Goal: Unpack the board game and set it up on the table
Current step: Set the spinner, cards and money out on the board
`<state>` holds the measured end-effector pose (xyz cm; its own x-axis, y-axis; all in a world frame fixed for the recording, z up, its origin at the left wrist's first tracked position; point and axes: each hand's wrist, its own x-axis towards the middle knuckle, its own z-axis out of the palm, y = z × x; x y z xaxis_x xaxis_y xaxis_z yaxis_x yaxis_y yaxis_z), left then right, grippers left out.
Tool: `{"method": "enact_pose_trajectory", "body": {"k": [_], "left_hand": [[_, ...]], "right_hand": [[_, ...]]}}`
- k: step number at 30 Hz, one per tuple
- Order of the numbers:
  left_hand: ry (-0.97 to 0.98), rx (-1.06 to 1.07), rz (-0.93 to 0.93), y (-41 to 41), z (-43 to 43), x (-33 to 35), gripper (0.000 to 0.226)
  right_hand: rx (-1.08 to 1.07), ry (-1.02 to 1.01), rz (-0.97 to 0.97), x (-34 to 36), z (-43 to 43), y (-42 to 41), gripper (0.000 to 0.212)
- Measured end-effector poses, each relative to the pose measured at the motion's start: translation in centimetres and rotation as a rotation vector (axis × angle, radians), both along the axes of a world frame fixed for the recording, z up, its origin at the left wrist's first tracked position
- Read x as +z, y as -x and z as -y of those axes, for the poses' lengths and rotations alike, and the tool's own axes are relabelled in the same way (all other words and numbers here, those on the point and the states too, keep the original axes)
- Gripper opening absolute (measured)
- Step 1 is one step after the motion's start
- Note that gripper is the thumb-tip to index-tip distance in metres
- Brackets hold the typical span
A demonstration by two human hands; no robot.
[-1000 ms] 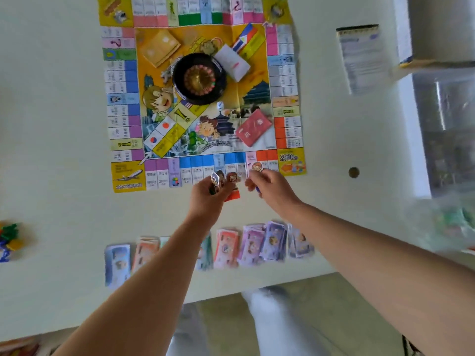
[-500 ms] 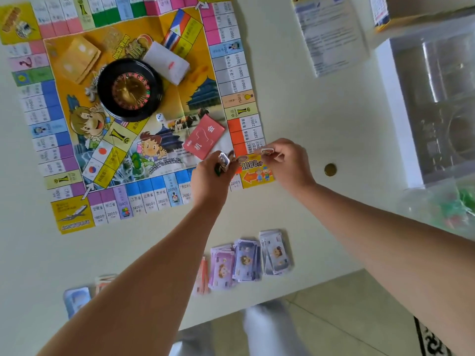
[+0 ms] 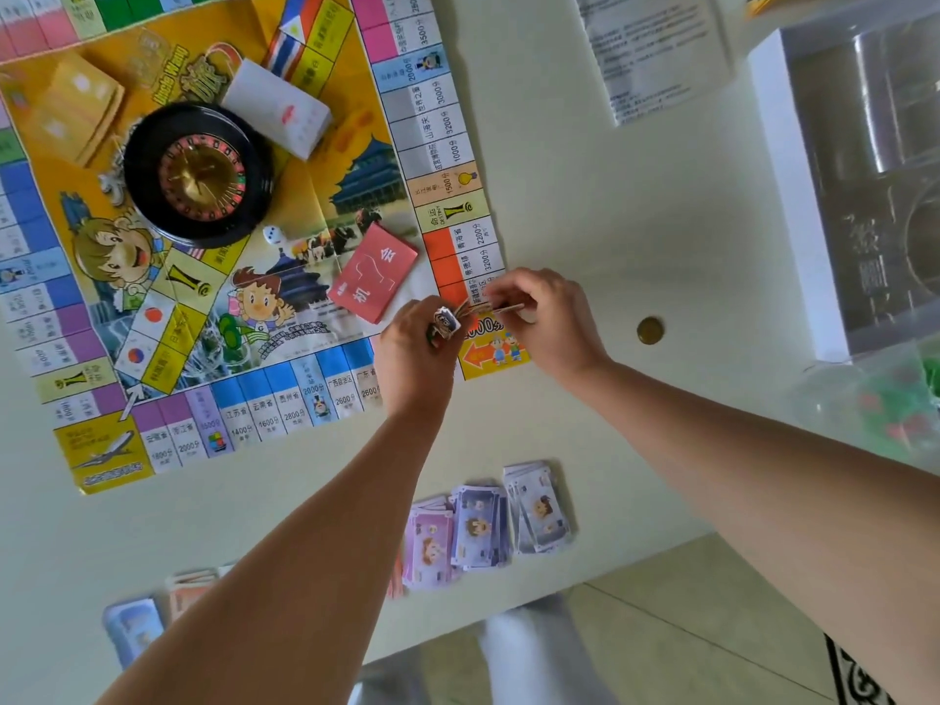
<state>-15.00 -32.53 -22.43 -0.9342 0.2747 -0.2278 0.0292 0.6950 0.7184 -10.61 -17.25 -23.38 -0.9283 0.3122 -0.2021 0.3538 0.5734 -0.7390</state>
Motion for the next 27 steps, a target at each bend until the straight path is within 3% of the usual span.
{"method": "enact_pose_trajectory", "body": {"k": [8,14,17,21,23,27], "left_hand": [[-0.009,-0.008,-0.003,0.2,0.9,0.3,0.014],[-0.002,0.104,0.040,-0.2,2.0,0.5,0.013],[0.031,0.165,0.093,-0.7,3.2,1.2,0.011],[-0.007,0.156,0.270,-2.1,4.9,2.1,0.012],[-0.059,0.102,0.395,-3.1,5.1,2.5,0.009],[-0.033,0.074,0.445,-4.1,4.6,2.5,0.020]], "right_hand": [[0.037,-0.023,0.004,-0.2,-0.1,-0.3,0.039],[-0.018,-0.029,0.037,0.3,0.1,-1.4,0.054],[-0.132,-0.023,0.047,0.8,0.5,-2.8,0.045],[-0.186,0.024,0.087,1.9,2.2,-4.9,0.017],[-0.209,0.040,0.119,2.5,3.4,-5.8,0.018],[-0.273,0.057,0.138,2.5,4.9,-6.3,0.019]]}}
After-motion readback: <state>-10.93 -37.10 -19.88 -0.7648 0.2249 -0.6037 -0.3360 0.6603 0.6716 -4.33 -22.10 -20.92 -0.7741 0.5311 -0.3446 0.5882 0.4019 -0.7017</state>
